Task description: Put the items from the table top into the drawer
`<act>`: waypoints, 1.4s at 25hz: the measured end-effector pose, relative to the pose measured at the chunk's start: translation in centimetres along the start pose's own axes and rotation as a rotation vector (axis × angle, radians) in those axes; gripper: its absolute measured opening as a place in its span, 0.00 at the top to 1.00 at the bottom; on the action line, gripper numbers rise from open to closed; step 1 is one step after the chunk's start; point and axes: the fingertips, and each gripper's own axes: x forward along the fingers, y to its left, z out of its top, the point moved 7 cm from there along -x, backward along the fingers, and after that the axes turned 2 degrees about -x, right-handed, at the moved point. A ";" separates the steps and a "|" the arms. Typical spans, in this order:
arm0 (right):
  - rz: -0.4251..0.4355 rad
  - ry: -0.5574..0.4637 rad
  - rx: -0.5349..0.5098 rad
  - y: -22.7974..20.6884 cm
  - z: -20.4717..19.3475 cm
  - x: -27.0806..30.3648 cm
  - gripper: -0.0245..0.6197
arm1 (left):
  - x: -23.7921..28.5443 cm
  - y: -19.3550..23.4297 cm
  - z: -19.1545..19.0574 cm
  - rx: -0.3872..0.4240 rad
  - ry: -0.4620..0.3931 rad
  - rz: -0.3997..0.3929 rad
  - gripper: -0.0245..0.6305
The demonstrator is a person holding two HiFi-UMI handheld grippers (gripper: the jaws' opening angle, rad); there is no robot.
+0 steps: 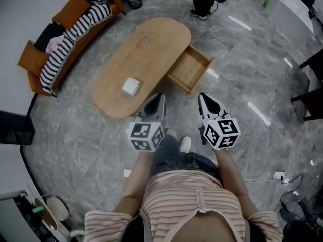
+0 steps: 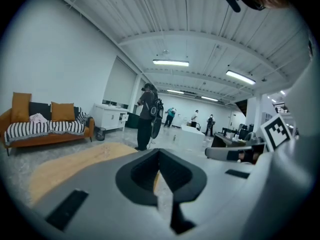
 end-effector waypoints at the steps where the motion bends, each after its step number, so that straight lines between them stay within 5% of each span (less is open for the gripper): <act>1: -0.002 0.000 0.003 -0.2 0.1 0.0 0.95 | 0.1 0.0 0.2 0.001 -0.003 0.003 0.94; 19: -0.002 0.023 0.015 -2.6 1.2 1.8 0.95 | 2.7 1.1 1.7 -0.006 -0.012 0.045 0.94; 35: 0.013 0.097 0.017 -4.6 2.5 13.0 0.95 | 11.8 8.9 3.4 -0.033 0.035 0.069 0.94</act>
